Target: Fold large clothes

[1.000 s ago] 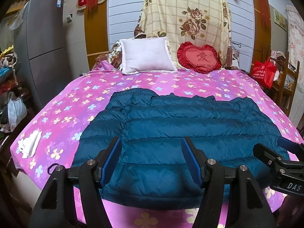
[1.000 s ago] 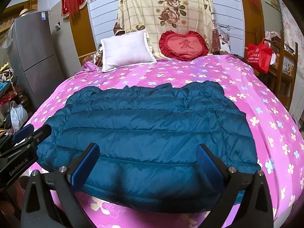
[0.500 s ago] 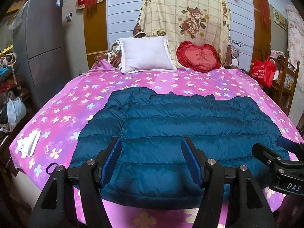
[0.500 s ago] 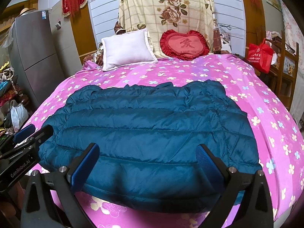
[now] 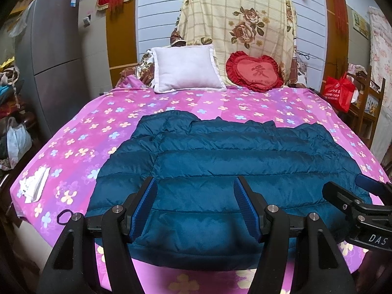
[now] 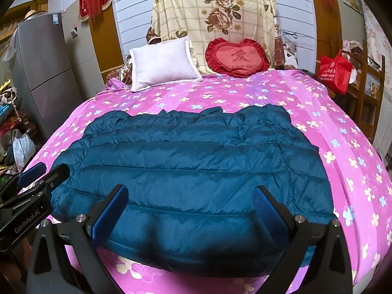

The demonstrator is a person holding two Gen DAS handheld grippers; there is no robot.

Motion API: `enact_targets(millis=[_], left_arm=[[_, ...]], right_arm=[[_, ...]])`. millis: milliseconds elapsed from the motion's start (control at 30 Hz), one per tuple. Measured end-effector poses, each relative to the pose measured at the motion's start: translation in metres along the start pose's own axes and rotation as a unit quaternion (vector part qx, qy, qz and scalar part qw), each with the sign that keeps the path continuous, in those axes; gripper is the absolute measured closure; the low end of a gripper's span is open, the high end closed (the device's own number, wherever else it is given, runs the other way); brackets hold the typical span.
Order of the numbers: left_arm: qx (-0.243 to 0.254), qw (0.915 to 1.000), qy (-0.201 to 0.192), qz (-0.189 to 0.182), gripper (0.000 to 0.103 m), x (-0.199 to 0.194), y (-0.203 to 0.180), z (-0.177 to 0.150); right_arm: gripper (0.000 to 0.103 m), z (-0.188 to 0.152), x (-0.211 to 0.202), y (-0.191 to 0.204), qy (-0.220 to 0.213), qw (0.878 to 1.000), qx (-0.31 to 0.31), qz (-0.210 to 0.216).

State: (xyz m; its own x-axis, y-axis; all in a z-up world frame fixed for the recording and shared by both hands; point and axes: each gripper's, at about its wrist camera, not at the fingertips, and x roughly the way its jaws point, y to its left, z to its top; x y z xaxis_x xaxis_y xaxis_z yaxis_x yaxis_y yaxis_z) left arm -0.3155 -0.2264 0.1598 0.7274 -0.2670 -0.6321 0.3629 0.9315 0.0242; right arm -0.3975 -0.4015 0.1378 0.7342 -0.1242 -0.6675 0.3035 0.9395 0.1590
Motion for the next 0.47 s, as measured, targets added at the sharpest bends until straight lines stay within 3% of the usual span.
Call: enact_targets(millis=[467], left_arm=[[0.025,0.9991,-0.035,-0.006,0.057,-0.006,-0.005,0.000]], right_arm=[[0.000,-0.003,0.011,-0.005,0.012,1.000,0.004,0.004]])
